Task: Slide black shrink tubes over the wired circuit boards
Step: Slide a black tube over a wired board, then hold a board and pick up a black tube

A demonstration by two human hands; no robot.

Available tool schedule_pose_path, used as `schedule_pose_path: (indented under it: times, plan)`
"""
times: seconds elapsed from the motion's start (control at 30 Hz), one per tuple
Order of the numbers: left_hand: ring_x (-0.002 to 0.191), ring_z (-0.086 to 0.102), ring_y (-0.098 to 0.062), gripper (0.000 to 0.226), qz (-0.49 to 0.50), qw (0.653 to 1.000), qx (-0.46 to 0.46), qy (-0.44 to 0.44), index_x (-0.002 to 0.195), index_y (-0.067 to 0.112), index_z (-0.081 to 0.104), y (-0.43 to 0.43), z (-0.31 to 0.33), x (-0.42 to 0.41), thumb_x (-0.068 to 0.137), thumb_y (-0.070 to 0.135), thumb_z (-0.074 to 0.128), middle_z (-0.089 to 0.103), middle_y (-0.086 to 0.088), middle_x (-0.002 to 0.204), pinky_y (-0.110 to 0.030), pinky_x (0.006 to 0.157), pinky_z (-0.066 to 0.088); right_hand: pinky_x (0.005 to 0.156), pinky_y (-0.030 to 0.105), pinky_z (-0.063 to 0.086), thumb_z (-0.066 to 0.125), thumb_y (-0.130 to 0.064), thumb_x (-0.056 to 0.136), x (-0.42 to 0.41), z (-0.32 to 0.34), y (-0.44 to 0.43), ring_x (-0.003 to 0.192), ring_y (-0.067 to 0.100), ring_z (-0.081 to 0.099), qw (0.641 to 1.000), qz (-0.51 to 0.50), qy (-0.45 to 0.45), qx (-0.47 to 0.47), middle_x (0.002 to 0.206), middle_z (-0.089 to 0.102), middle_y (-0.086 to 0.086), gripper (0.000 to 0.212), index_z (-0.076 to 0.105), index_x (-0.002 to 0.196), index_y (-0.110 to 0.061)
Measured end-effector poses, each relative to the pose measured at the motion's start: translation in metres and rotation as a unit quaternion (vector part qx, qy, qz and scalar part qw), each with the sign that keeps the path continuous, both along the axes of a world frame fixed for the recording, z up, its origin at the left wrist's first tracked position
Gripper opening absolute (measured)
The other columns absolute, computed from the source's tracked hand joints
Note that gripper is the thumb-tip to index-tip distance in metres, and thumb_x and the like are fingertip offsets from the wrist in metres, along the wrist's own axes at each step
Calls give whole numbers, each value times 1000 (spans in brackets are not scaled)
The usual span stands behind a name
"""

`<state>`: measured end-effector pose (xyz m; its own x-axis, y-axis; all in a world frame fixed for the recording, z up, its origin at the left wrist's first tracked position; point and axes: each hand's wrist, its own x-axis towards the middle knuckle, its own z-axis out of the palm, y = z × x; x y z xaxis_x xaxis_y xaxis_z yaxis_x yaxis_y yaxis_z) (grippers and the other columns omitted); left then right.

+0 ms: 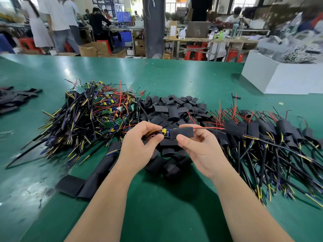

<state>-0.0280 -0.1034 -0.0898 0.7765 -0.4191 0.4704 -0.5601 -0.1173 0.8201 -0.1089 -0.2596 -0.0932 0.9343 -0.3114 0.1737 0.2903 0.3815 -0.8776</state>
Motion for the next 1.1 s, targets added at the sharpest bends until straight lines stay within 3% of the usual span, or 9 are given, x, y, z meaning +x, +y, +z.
schedule_pose_path:
  times: [0.17, 0.3, 0.4, 0.53, 0.73, 0.9, 1.0, 1.1]
  plan:
    - [83, 65, -1, 31, -13, 1000, -7, 14, 87, 32, 65, -1, -2, 0, 81, 3, 72, 69, 14, 87, -14, 77, 50, 74, 27, 56, 82, -17, 58, 0, -3, 1, 82, 17, 69, 997, -33, 30, -57, 88, 74, 4, 28, 75, 84, -24]
    - [85, 64, 2, 29, -15, 1000, 2, -3, 88, 32, 67, -4, -2, -4, 82, 4, 71, 69, 17, 88, -13, 79, 48, 72, 30, 57, 83, -23, 52, 2, -3, 7, 87, 24, 69, 997, -44, 57, -35, 88, 73, 6, 30, 76, 81, -23]
    - [88, 63, 5, 22, -17, 1000, 9, -24, 94, 31, 69, -3, 0, -5, 86, 11, 68, 69, 21, 90, -8, 80, 44, 70, 28, 57, 79, -15, 57, 3, -3, 7, 84, 24, 72, 997, -38, 58, 15, 88, 74, 7, 23, 76, 80, -15]
    - [87, 65, 3, 19, -30, 999, -13, 16, 98, 28, 74, -3, 1, -5, 94, 17, 60, 73, 18, 91, -12, 76, 47, 68, 27, 57, 76, -7, 60, 4, -4, 4, 83, 23, 73, 996, -41, 57, 51, 87, 74, 9, 29, 70, 88, -9]
    - [65, 60, 2, 22, 10, 1000, 6, 21, 80, 26, 66, -1, -4, 3, 86, 5, 68, 66, 13, 71, -13, 64, 45, 69, 27, 57, 80, -15, 57, 2, -5, 8, 81, 18, 71, 998, -29, 39, -43, 85, 74, 4, 33, 69, 88, -16]
    - [68, 61, -1, 31, -4, 1000, 6, -12, 74, 28, 64, -1, -3, 3, 81, -1, 71, 65, 11, 71, -15, 68, 47, 66, 25, 56, 80, -20, 55, 2, -4, 11, 78, 18, 71, 996, -58, 51, -37, 84, 74, 4, 28, 71, 82, -16]
    - [68, 60, 1, 35, 4, 999, 5, -36, 73, 30, 64, -3, -4, 1, 79, -3, 71, 64, 14, 70, -14, 69, 47, 64, 26, 57, 79, -15, 60, 2, -4, 12, 77, 21, 72, 997, -60, 58, -4, 84, 74, 7, 23, 70, 81, -12]
    - [68, 60, -3, 29, 19, 998, 29, -59, 72, 24, 65, -2, -6, 0, 77, -4, 72, 64, 13, 70, -14, 64, 47, 71, 31, 59, 77, -2, 73, 0, -4, 13, 81, 21, 70, 990, -61, 80, -101, 86, 74, 7, 24, 68, 93, -11]
